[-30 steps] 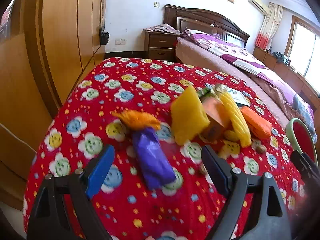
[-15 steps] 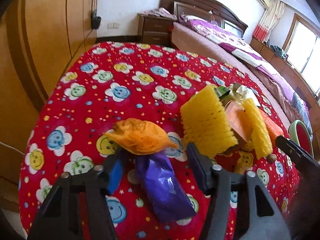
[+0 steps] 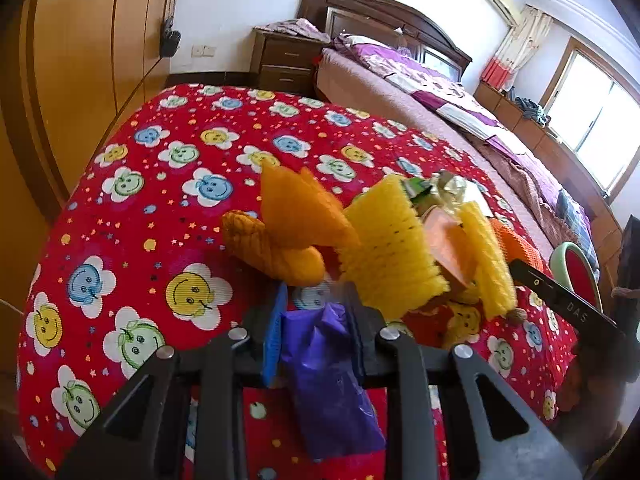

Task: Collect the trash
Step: 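Grasp the purple plastic bag with the left tool while the right tool grasps the orange mesh net, then carry both items over the red bucket and open both tools to drop them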

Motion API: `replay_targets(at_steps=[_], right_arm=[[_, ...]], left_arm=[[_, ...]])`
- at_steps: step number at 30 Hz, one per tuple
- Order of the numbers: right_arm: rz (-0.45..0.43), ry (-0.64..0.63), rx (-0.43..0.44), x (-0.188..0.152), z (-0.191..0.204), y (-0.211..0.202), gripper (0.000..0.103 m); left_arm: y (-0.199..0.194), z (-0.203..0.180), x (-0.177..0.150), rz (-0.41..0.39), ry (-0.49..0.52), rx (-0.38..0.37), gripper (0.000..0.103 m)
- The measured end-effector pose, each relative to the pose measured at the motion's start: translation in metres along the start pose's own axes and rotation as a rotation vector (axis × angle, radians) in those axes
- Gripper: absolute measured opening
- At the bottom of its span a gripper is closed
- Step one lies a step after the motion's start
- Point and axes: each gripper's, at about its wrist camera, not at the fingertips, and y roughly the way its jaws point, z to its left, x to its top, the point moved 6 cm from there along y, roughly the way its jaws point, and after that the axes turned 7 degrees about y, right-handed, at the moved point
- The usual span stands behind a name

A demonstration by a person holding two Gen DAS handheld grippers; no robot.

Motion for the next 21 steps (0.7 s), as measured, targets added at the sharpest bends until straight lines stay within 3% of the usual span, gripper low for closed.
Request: replay_targets(at_steps=[21], right_arm=[[-0.12,0.087,0.064,-0.009,-0.033,-0.083,0.013]], left_arm=[[-0.052,-0.056,0.012,-0.077,0.077,0.008,0.028]])
